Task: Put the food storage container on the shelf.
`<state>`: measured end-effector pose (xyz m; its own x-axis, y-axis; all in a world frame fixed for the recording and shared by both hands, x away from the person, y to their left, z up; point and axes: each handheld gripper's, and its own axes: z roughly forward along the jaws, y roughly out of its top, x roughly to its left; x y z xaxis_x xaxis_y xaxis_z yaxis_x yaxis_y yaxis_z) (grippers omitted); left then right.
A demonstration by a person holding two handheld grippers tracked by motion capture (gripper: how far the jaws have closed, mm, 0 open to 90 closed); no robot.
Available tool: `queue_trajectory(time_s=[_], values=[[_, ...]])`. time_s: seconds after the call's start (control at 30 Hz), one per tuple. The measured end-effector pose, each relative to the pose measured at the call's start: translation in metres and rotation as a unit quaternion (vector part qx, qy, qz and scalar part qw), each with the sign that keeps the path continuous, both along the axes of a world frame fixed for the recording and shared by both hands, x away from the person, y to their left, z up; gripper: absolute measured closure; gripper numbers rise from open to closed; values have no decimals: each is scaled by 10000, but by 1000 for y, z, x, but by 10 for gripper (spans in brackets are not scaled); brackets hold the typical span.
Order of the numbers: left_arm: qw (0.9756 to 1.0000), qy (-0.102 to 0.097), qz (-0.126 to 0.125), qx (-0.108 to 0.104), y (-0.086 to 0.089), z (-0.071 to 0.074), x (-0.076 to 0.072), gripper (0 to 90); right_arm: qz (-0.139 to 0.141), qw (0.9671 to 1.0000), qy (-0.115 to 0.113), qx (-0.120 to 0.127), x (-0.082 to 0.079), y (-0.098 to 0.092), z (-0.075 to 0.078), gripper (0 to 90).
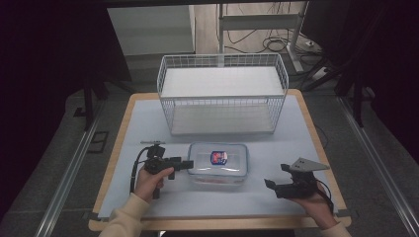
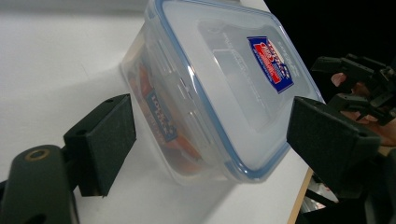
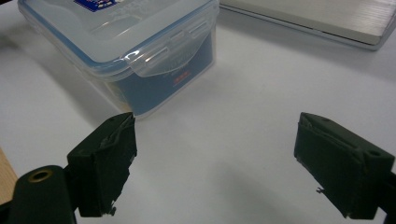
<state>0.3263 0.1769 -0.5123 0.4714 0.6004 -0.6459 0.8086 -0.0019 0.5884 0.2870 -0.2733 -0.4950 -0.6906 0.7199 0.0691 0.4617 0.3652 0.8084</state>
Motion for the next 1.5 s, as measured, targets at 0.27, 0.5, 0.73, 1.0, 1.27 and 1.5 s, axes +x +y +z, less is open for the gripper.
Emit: queue_trajectory(time_s=[0.27, 0.5, 0.73, 1.0, 1.27, 1.5], values=[[9996, 185, -202, -9, -13, -7, 10, 155, -29, 10000, -42, -50, -1, -2, 1, 130], [9992, 289, -259, -45, -19, -11, 12, 223, -42, 10000, -40, -49, -1, -2, 0, 131], [9992, 329, -193, -123, -15, -13, 13, 271, 15, 10000, -12, 59, 1, 0, 2, 139], [9992, 334, -152, -154, -15, -13, 13, 280, 286, 9954, 566, 712, 17, 25, 23, 169], [9993, 309, -155, -163, -15, -13, 13, 280, 210, 9878, 1282, 860, 48, 51, 16, 164], [9993, 299, -160, -163, -15, -13, 13, 280, 62, 9789, 1747, 1059, 68, 63, 4, 139]])
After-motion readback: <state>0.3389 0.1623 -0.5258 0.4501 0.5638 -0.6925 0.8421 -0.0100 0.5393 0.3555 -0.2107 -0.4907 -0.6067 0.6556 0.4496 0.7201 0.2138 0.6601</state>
